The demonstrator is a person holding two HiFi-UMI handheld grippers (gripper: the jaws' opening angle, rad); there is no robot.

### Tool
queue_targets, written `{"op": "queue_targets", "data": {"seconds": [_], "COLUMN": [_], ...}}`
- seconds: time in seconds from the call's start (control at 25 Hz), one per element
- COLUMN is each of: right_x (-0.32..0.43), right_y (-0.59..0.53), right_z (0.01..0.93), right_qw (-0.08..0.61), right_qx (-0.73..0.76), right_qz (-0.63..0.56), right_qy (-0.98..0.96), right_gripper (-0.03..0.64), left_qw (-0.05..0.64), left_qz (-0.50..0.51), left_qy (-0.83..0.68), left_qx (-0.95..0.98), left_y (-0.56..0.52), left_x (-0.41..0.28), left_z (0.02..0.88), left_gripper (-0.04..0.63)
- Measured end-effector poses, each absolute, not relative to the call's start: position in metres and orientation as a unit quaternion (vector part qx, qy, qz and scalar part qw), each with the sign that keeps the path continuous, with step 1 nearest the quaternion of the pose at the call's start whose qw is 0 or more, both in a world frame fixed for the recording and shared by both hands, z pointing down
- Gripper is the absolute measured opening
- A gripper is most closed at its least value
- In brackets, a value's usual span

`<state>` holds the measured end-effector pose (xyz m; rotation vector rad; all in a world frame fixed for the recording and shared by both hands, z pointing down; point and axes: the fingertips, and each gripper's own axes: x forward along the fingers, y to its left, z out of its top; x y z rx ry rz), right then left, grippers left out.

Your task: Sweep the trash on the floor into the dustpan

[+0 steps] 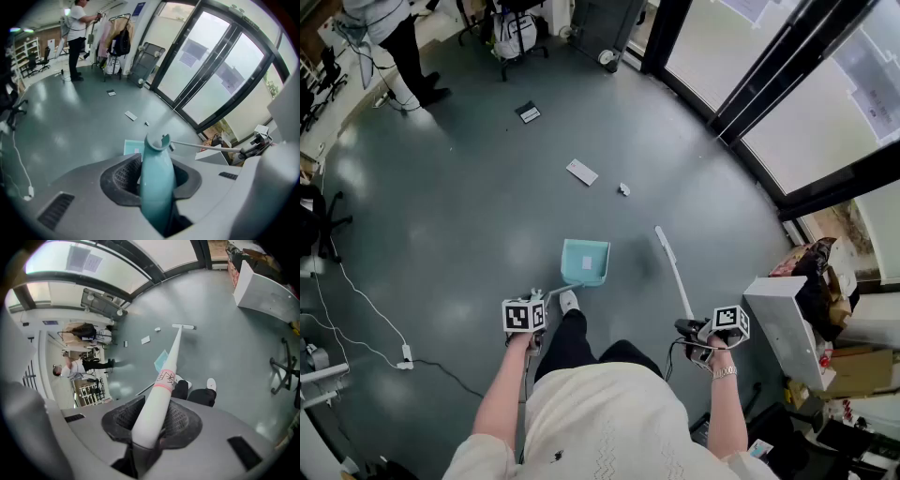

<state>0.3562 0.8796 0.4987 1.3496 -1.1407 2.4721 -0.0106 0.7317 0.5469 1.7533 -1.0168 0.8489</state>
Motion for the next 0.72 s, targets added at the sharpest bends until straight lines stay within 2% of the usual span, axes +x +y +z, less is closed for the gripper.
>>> {"op": "queue_targets", "data": {"seconds": [0.24, 0.52, 0.72], "right_x": [0.366, 0.42, 0.465], "right_y": [0.758, 0.643, 0.555], "right_z": [0.499, 0.525, 0.55], "right_qw": [0.028, 0.07, 0.088], "right_qx": [0.458, 0.448, 0.418], "right_qz": [0.798, 0.796, 0.81], "right_qy": [-0.391, -0.401, -0.402], "right_gripper": [0.097, 0.097, 0.097], "left_qw": [0.405, 0.344, 0.333], "left_qz": [0.409, 0.481, 0.517], "left_qy": [-0.374, -0.343, -0.343], "left_qx": [0.727, 0.73, 0.709], "left_y": [0.618, 0.531, 0.474], "left_x": [0.019, 0.078, 0.117], "left_z": [0.566, 0.608, 0.631], "left_gripper": [0.109, 0.097, 0.097]}}
